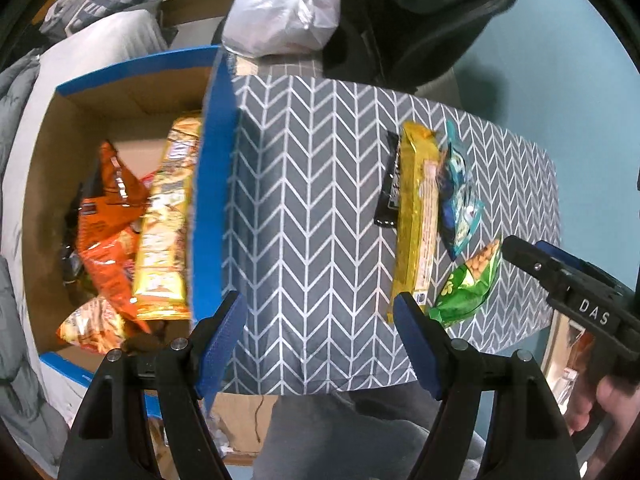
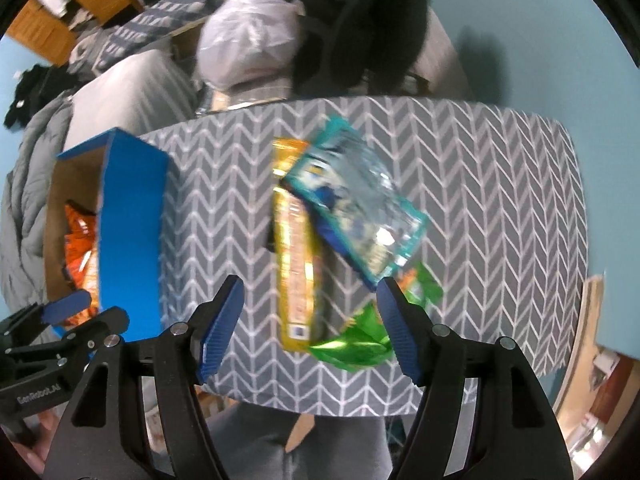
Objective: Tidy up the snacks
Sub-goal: 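Move both tools back over the remaining snacks on the table, then grasp the green nut bag with right tool while left tool grasps gold bar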
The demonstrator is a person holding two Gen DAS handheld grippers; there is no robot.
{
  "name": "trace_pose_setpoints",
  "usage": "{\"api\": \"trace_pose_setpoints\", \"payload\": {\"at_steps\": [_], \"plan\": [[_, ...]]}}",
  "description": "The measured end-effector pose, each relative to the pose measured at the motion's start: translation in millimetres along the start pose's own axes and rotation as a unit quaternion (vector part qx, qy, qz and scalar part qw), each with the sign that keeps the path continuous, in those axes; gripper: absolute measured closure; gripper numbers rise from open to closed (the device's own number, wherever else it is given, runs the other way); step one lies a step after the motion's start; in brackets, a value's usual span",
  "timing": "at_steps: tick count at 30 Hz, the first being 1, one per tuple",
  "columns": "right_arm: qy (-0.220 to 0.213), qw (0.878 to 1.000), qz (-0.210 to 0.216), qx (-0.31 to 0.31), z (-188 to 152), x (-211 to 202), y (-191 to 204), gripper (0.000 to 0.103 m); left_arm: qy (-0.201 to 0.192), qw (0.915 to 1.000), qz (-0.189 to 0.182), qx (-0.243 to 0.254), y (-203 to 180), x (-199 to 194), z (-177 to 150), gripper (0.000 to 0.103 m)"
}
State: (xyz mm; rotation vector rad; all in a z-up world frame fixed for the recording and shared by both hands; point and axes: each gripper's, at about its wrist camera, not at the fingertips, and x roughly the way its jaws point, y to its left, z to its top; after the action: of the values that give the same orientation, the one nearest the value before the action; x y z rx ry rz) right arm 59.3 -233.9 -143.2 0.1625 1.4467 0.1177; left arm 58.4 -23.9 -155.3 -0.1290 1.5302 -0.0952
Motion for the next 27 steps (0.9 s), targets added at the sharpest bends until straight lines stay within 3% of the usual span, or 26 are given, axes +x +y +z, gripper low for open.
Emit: {"api": "trace_pose_setpoints", "payload": {"at_steps": [10,27], "plan": [[0.040,0.992,0.015,0.118,-35.4,31.9,-67.8,0.033,0.027,0.9994,0.004,0.019,-22.6,31.1,-0.5,0.026],[0.080,0.966,0.090,0.228,-62.9,106.8,-91.5,0.033,0.044,0.9987,0.013,0.023,-51.1,72.7,-1.6,0.024]]}}
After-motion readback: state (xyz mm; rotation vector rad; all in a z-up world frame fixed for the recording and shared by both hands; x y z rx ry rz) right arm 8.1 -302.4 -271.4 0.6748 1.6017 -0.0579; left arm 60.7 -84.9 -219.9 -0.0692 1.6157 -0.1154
